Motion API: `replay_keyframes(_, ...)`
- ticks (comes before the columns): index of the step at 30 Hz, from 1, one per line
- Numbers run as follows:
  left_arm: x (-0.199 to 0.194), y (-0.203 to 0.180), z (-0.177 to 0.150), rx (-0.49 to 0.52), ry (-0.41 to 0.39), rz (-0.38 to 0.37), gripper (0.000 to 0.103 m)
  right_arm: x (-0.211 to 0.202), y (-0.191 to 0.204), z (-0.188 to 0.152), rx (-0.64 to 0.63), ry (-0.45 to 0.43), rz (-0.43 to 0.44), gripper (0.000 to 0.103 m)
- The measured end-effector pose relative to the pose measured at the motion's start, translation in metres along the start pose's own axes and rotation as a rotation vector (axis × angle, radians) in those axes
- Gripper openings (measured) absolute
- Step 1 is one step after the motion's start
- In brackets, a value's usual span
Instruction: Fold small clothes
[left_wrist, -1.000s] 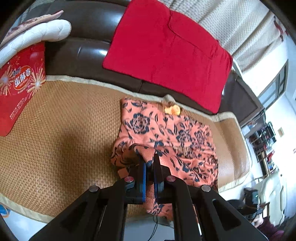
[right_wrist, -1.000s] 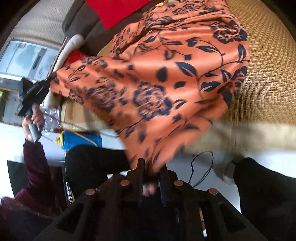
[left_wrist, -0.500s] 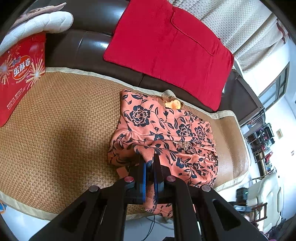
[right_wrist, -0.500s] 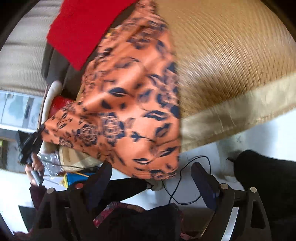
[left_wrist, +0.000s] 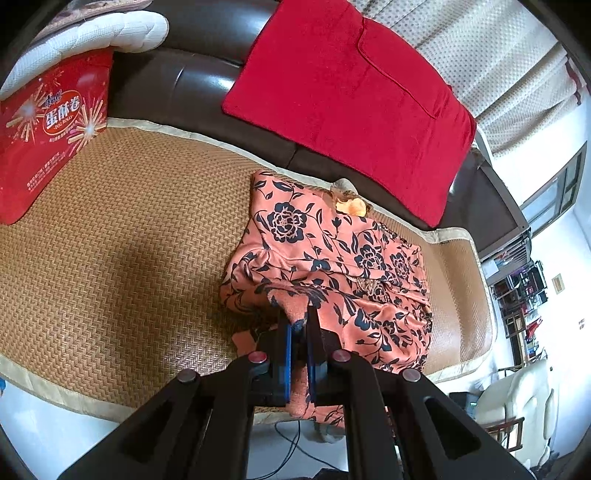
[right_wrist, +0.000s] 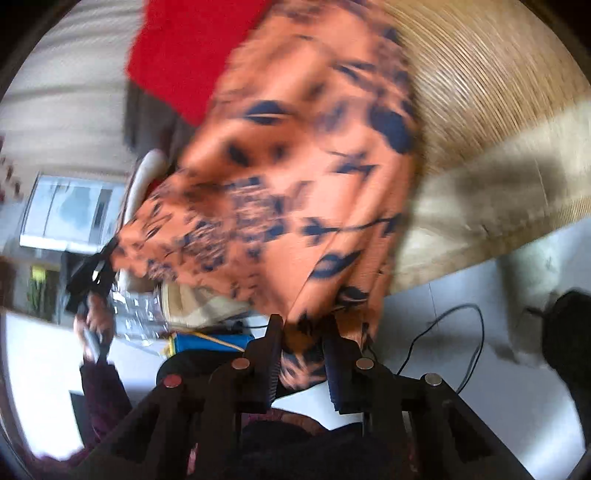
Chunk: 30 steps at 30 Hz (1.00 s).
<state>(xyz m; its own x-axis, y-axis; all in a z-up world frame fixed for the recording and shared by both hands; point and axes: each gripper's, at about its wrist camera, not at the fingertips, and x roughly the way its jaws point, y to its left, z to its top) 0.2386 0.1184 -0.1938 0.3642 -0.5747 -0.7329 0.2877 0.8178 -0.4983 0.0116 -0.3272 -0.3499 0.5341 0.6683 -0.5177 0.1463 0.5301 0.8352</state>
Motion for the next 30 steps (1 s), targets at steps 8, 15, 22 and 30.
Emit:
replay_keyframes(8, 0.003, 0.001, -0.001, -0.013, 0.004, -0.015, 0.006, 0.015, 0.009, 0.032, -0.027, 0.019, -0.165, 0.026)
replay_keyframes(15, 0.001, 0.006, -0.008, -0.007, 0.008, -0.015, 0.006, -0.015, -0.023, 0.016, 0.106, -0.047, -0.149, 0.076)
replay_keyframes(22, 0.005, 0.004, -0.008, -0.021, 0.014, -0.011, 0.006, -0.045, -0.028, 0.031, 0.081, -0.262, -0.08, 0.082)
replay_keyframes(30, 0.003, -0.003, -0.011, -0.023, 0.016, 0.015, 0.006, -0.024, -0.038, 0.063, 0.076, -0.235, 0.033, 0.077)
